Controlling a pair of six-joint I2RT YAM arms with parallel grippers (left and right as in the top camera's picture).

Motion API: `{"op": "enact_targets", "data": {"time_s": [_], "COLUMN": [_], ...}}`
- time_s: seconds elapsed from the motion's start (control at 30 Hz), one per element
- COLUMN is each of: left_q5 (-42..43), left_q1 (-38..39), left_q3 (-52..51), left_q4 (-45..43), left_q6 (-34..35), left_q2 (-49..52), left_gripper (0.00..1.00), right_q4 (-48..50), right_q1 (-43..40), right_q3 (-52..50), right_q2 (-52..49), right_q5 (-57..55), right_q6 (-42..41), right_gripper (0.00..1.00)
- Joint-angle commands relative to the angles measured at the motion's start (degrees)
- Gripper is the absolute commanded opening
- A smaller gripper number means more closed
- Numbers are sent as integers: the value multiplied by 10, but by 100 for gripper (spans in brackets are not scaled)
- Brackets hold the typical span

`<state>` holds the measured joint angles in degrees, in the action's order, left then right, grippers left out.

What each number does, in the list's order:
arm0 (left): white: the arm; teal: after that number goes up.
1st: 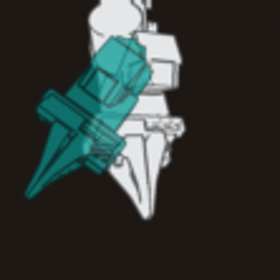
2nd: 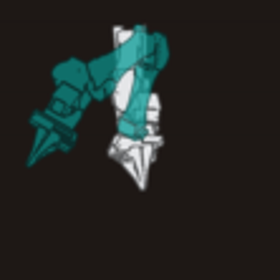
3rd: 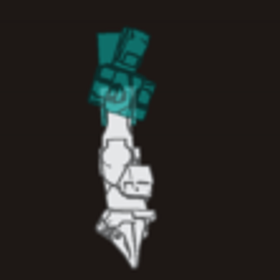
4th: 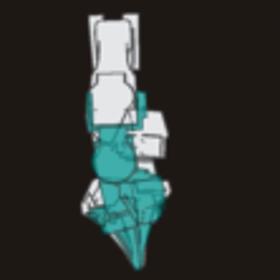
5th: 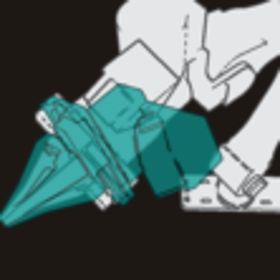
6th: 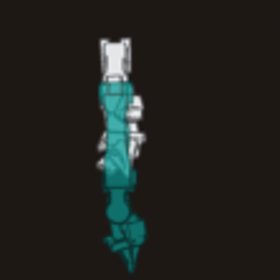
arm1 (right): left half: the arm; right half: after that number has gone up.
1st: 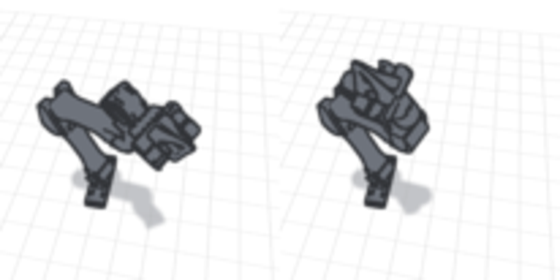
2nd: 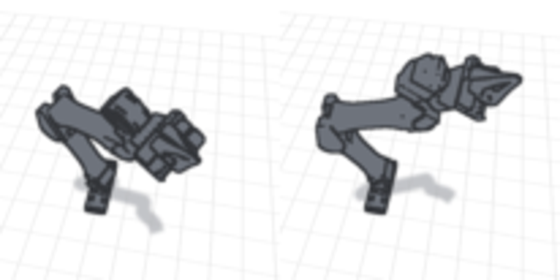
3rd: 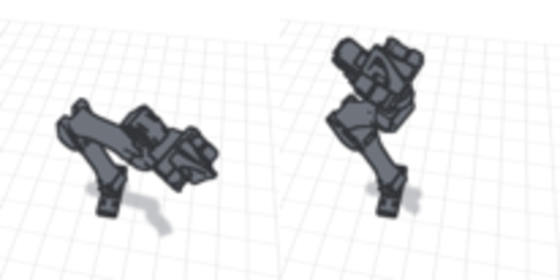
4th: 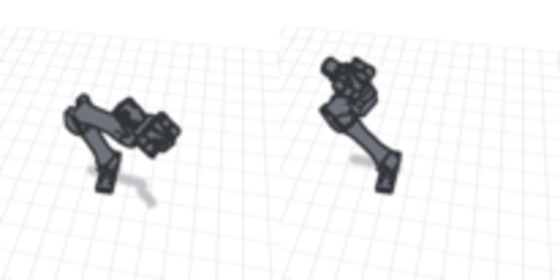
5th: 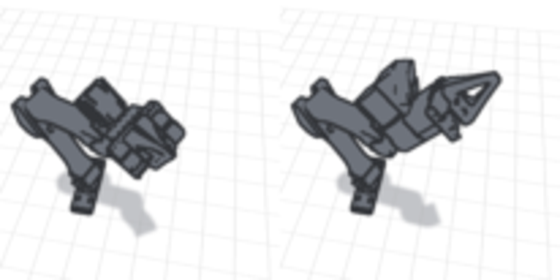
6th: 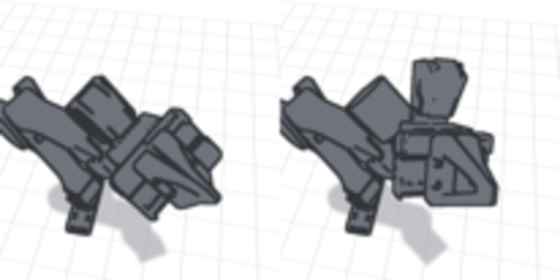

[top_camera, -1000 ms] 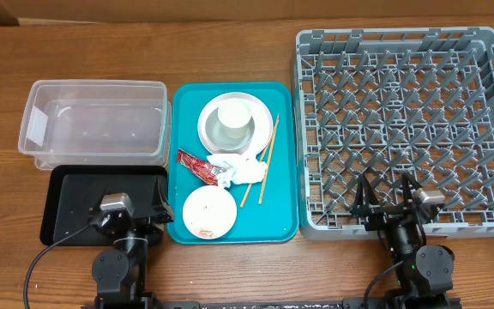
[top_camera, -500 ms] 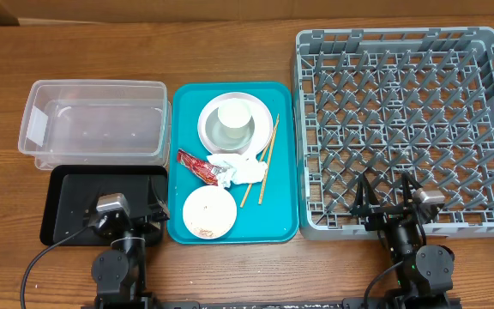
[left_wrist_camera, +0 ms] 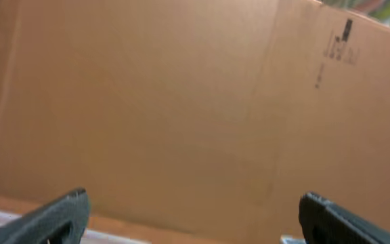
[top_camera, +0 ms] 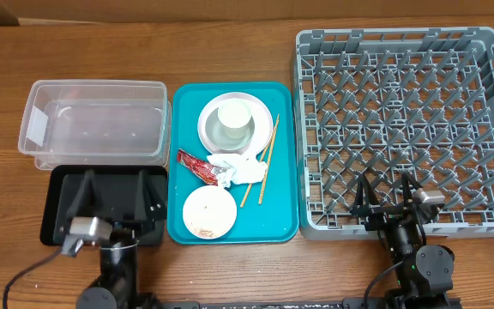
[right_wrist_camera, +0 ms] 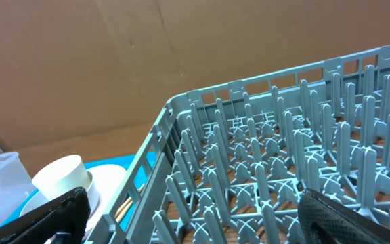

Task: Sort waste into correct bins and load items into the dishwasher
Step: 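Reach the left gripper to the teal tray and grasp the crumpled tissue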

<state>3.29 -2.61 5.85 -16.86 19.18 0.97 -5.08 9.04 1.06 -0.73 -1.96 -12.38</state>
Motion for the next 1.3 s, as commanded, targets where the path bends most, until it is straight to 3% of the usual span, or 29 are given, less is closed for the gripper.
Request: {"op": "enact_targets", "data": {"time_s": [0.0, 0.17, 0.3, 0.4, 0.5, 0.63, 0.87, 0.93, 1.03, 1.1, 1.13, 1.17, 1.23, 1.27], "left_q5": [52, 76, 209, 301, 366, 374, 376, 419, 481, 477, 462, 442, 368, 326], "left_q1": [0, 0, 0, 0, 0, 0, 0, 0, 1, 7, 16, 26, 56, 74], "left_q3": [118, 338, 546, 714, 836, 904, 909, 909, 909, 909, 909, 909, 909, 909], "left_q4": [95, 291, 403, 535, 599, 591, 604, 630, 671, 703, 733, 759, 815, 840], "left_q6": [32, 26, -13, -12, -12, -6, 41, 65, 34, 17, 8, -3, -12, -9], "left_q2": [18, 133, 298, 436, 548, 648, 763, 793, 826, 834, 838, 841, 845, 846], "left_gripper": [100, 100, 100, 100, 100, 100, 100, 100, 100, 100, 97, 83, 23, 11], "right_q4": [5, 5, 5, 5, 5, 5, 5, 5, 5, 5, 5, 5, 5, 5], "right_q1": [-2, -2, -2, -2, -2, -2, -2, -2, -2, -2, -2, -2, -2, -2], "right_q3": [-6, -6, -6, -6, -6, -6, -6, -6, -6, -6, -6, -6, -6, -6], "right_q2": [4, 4, 4, 4, 4, 4, 4, 4, 4, 4, 4, 4, 4, 4], "right_q5": [-5, -5, -5, -5, -5, -5, -5, -5, -5, -5, -5, -5, -5, -5], "right_q6": [4, 4, 4, 4, 4, 4, 4, 4, 4, 4, 4, 4, 4, 4], "right_gripper": [100, 100, 100, 100, 100, 100, 100, 100, 100, 100, 100, 100, 100, 100]}}
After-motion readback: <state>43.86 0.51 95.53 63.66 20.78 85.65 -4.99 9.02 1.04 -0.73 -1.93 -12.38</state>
